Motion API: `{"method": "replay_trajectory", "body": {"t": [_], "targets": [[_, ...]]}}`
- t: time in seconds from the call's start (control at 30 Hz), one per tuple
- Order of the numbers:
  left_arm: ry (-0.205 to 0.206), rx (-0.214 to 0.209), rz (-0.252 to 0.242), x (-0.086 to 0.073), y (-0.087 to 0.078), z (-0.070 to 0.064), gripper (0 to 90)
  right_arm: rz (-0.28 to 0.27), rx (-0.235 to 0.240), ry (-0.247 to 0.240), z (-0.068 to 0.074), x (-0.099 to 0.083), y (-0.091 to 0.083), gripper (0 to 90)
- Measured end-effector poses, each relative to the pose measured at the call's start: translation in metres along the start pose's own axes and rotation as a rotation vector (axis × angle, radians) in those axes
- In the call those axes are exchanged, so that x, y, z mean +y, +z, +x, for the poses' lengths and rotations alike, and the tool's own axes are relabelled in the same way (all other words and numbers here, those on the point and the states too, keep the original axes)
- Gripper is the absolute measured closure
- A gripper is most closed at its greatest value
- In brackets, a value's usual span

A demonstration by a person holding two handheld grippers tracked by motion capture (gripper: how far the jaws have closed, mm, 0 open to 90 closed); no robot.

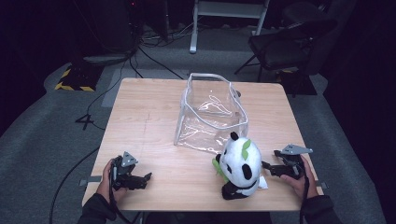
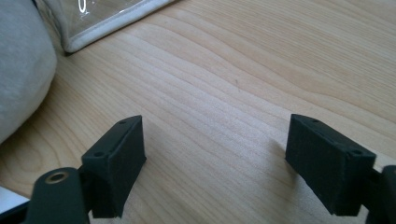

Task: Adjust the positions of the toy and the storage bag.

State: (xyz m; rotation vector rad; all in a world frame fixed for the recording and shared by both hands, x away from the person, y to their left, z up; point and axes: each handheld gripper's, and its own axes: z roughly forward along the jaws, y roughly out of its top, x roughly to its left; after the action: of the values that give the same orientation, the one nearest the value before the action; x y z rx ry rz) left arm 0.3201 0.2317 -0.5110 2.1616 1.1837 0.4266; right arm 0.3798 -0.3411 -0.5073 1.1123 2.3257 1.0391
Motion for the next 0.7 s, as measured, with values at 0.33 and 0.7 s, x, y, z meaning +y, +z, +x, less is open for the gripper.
{"method": "replay_trajectory", "body": {"t": [0.33,0.7], "targets": [[0.008,-0.015,0.000,0.003,0.003,-0.006,0.3,0.012,0.051,-0.008,0.003,-0.001,-0.007,18.7],[0.029,-0.030,0.004,0.004,0.004,-0.013,0.1,-0.056,0.181,-0.100,0.024,0.003,-0.031,16.1]]}}
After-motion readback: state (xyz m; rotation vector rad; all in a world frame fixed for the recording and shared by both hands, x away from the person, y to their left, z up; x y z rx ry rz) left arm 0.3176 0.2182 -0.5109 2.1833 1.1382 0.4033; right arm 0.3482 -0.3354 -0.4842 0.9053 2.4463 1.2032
